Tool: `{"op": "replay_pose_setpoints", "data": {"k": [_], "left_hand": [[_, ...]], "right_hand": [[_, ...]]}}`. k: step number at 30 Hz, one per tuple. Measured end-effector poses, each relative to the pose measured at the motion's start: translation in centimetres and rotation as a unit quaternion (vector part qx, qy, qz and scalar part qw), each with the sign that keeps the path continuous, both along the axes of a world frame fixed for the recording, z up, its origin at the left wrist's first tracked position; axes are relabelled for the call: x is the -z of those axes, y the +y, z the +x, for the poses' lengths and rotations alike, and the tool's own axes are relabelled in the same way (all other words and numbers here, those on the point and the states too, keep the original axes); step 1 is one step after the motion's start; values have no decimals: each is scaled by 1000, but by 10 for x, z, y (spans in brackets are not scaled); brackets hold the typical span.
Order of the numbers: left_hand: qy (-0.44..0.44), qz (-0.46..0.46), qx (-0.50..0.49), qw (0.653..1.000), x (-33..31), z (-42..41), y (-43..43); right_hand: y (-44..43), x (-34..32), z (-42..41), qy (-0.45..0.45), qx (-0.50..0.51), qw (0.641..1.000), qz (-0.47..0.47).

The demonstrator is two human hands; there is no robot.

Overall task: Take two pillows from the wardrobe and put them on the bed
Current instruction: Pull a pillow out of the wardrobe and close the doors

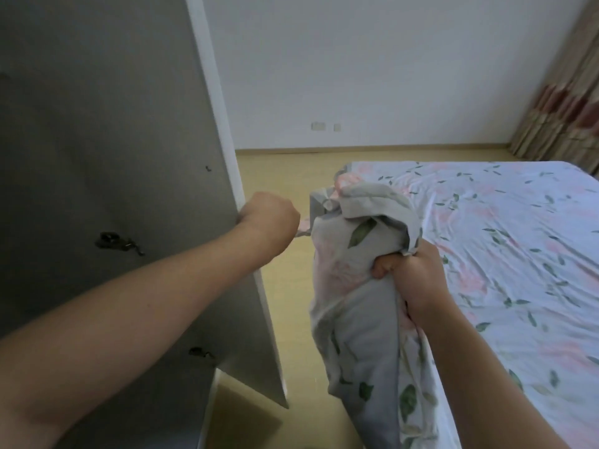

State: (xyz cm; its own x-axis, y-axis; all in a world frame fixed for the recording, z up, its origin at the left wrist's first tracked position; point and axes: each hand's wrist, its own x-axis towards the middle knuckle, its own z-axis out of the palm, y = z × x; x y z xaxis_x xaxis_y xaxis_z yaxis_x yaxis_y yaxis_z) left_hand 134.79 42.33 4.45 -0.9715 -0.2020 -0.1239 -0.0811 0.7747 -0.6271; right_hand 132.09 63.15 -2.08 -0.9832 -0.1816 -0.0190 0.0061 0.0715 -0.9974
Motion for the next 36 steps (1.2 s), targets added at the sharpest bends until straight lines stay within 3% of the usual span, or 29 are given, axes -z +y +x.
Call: {"op": "replay_pose_setpoints", "data": {"k": [4,10,17,29,36], "left_hand": [[-27,49,-86,995,13,42,-13],[-29,15,-199,979,13,107,-64],[-31,-66,-259,963,28,180,-133],[17,-124,-183,975,51,240,-190],[35,-109,-156,981,53,263,-222]], "right_hand": [[-24,-2,-3,8,-41,999,4],[-79,-9,10,17,-123,992,0],[-144,-11,32,19,-205,979,-1],[-215,-9,70,-19,-245,969,-17],[-231,-4,77,-8,-252,968,-2]]}}
